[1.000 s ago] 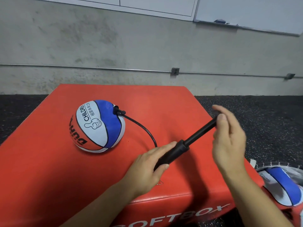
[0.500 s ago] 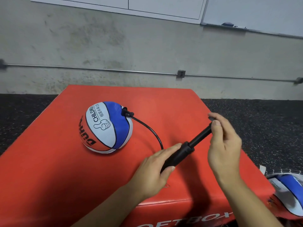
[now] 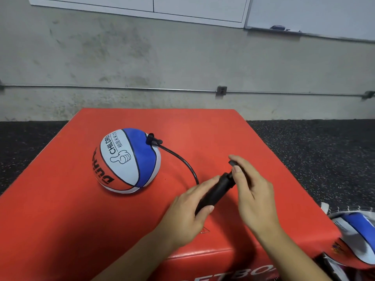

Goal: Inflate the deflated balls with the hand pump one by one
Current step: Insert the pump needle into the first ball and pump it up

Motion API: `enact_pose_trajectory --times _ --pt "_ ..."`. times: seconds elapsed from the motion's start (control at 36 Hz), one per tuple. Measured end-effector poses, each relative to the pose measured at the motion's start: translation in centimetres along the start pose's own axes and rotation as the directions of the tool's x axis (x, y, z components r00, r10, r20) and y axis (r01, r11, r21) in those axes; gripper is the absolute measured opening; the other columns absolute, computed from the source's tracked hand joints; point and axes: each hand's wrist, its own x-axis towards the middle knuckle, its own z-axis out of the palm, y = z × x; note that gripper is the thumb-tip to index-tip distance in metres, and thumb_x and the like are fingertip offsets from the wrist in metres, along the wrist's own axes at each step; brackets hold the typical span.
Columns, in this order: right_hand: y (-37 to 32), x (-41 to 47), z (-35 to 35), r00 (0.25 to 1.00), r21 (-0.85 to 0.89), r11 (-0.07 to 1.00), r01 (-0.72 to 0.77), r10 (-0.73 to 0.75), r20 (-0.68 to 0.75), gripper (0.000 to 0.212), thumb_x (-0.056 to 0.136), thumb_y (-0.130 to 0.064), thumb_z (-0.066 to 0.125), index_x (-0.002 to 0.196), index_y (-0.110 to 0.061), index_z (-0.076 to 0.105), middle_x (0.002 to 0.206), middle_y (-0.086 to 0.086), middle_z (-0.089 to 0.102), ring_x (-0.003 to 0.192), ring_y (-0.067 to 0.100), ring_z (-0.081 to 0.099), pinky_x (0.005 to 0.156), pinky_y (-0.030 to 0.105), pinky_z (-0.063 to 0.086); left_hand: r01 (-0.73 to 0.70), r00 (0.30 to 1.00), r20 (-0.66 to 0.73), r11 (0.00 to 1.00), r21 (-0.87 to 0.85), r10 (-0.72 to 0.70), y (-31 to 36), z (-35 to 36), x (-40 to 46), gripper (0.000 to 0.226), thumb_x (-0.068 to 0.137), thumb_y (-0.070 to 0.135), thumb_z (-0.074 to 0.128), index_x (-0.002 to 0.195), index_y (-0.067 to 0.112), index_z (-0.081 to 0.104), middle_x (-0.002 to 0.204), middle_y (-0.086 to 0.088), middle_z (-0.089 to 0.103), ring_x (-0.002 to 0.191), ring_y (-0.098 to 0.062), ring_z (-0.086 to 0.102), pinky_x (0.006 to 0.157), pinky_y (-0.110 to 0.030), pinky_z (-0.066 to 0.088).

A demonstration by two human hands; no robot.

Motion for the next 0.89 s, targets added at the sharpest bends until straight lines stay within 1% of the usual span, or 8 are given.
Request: enact_pose_trajectory --times 0.17,0.28,0.44,0.56,0.67,0.72,0.81,0.89 --pt "-0.7 1.6 -2.6 0.992 0.081 0.996 0.037 -0.027 -0.12 0.036 0.101 -0.046 0.048 0.128 -0.035 0.069 0.12 -0.034 0.068 0.115 -0.007 0.064 0.101 0.016 0.045 -0.003 0.999 0.034 1.0 0.019 0.002 0.6 -0.1 -0.1 0.075 0.099 0.012 0.062 0.157 0.052 0.035 0.151 0.033 0.047 0.135 0.004 0.052 0.114 -0.038 0.048" --pt "-0.3 3.3 -5.2 0.97 0.189 0.982 0.022 0.025 -0.242 0.039 0.1 -0.05 0.049 0.128 -0.034 0.071 0.088 -0.022 0.067 0.08 -0.002 0.055 0.085 0.04 0.042 -0.01 0.998 0.059 0.999 0.052 0.007 1.1 -0.1 -0.1 0.076 0.1 0.014 0.061 0.156 0.056 0.032 0.151 0.034 0.046 0.135 0.006 0.051 0.114 -0.037 0.047" --pt "0.2 4.4 -7.6 0.935 0.237 0.97 0.048 0.04 -0.353 0.041 0.101 -0.052 0.05 0.129 -0.031 0.07 0.08 -0.025 0.052 0.075 0.005 0.046 0.074 0.035 0.034 -0.032 0.998 0.061 0.997 0.064 0.028 1.2 -0.1 -0.1 0.074 0.1 0.016 0.059 0.157 0.056 0.031 0.151 0.03 0.049 0.135 0.005 0.051 0.112 -0.038 0.047" --pt "-0.3 4.3 -6.4 0.919 0.241 0.968 0.072 0.03 -0.394 0.036 0.103 -0.046 0.048 0.126 -0.03 0.07 0.082 -0.016 0.052 0.077 0.011 0.045 0.076 0.047 0.036 -0.025 0.998 0.056 0.998 0.056 0.021 1.0 -0.1 -0.2 0.074 0.1 0.015 0.06 0.157 0.055 0.032 0.151 0.031 0.048 0.136 0.005 0.051 0.112 -0.038 0.047" --pt "-0.8 3.5 -4.4 0.941 0.164 0.984 0.071 -0.012 -0.339 0.032 0.105 -0.035 0.048 0.124 -0.023 0.071 0.091 -0.016 0.06 0.08 0.005 0.055 0.082 0.039 0.043 -0.007 0.999 0.038 1.0 0.021 0.007 0.8 0.1 -0.3 0.075 0.099 0.013 0.06 0.157 0.053 0.034 0.152 0.031 0.048 0.137 0.005 0.05 0.114 -0.038 0.047" --pt "-1.1 2.7 -3.0 0.964 0.117 0.992 0.054 -0.021 -0.265 0.031 0.106 -0.028 0.048 0.125 -0.019 0.071 0.108 -0.016 0.07 0.098 0.0 0.065 0.094 0.032 0.049 0.003 1.0 0.029 1.0 0.013 -0.004 0.7 0.1 -0.3 0.075 0.099 0.011 0.061 0.157 0.051 0.035 0.153 0.034 0.045 0.139 0.006 0.048 0.115 -0.038 0.046" --pt "-1.2 1.6 -1.4 0.988 0.073 0.996 0.044 -0.032 -0.151 0.033 0.105 -0.029 0.048 0.128 -0.019 0.07 0.124 -0.019 0.07 0.118 -0.002 0.064 0.104 0.018 0.044 0.023 1.0 0.013 1.0 -0.012 -0.023 0.3 0.0 -0.3 0.076 0.098 0.008 0.062 0.158 0.047 0.037 0.152 0.034 0.045 0.136 0.004 0.051 0.116 -0.039 0.046" --pt "-0.8 0.8 -0.3 0.997 0.013 0.999 0.041 -0.041 -0.068 0.034 0.105 -0.036 0.047 0.13 -0.026 0.068 0.128 -0.02 0.069 0.122 -0.003 0.062 0.105 0.019 0.045 0.033 0.999 0.002 0.998 -0.047 -0.033 0.2 0.0 -0.4 0.077 0.097 0.005 0.062 0.158 0.046 0.037 0.15 0.031 0.049 0.135 0.0 0.054 0.115 -0.037 0.047"
